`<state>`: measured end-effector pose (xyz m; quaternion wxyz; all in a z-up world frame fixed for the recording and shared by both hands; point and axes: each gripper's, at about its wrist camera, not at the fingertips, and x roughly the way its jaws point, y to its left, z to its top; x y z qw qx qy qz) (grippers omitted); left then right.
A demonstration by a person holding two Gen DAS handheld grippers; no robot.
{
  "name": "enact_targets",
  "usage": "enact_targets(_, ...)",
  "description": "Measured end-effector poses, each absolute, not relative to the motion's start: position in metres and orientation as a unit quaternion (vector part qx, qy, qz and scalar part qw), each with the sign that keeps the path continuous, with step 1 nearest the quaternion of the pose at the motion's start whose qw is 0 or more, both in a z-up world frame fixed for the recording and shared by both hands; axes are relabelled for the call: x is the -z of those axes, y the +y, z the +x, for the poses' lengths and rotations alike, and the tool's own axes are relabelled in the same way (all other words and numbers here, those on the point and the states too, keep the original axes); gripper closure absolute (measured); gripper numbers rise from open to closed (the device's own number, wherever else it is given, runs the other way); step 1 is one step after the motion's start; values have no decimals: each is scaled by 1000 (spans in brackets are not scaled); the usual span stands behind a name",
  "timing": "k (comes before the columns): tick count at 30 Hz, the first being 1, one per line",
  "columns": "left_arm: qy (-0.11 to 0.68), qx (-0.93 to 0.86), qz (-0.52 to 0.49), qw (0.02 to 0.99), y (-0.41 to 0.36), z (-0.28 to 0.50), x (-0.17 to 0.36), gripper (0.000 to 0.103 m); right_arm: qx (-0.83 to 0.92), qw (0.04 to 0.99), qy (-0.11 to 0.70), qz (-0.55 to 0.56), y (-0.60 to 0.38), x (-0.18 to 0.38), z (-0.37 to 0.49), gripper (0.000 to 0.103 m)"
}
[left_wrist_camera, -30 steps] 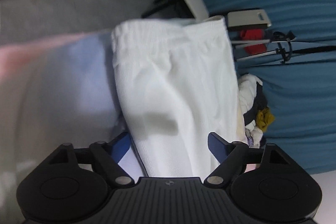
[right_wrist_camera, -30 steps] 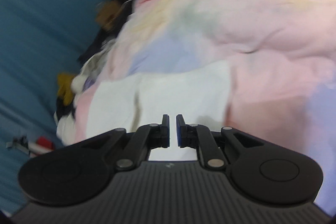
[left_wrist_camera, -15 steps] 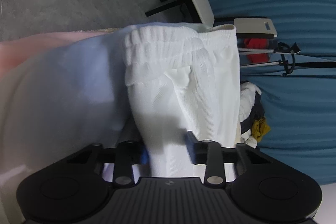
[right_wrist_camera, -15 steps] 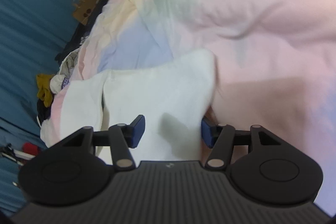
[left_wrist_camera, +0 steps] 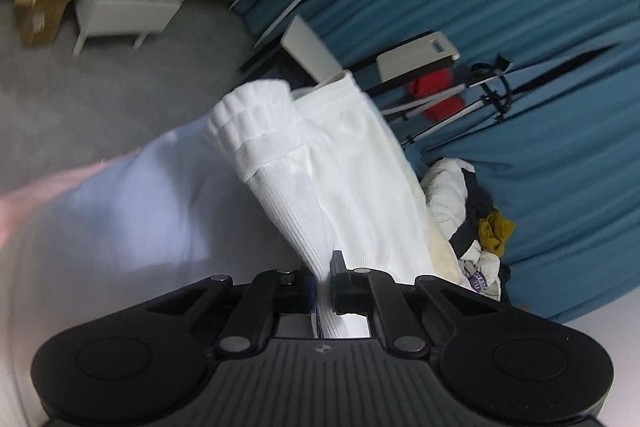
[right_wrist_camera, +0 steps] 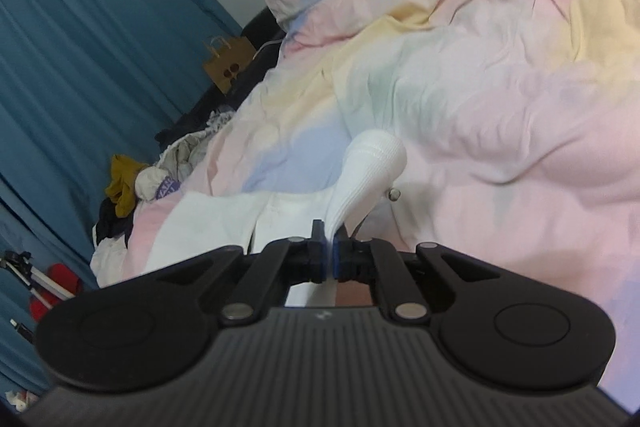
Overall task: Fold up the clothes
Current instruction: 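Grasp the waistband with the right tool while the left tool holds the cuffs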
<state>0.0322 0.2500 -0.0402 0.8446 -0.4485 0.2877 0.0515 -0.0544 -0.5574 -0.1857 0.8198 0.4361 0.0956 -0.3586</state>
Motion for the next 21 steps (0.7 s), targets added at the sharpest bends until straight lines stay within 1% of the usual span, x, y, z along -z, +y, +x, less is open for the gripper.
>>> enact_targets(6,270,-50,-460,844,248,19,30,97,360,811,75,455,-556,175,-67,97)
enact_targets(12,270,-46,-488,829,263,29,19,97,348,829,69,431,-557,129,-41,98)
enact_targets(17,263,-21,-484,834,262,87,-18,97,331,849,59,408,-566,76,25,98)
enact_targets(21,272,-21,-478,835,257,166,-37,97,332,859,71,384,-578,57,103,98)
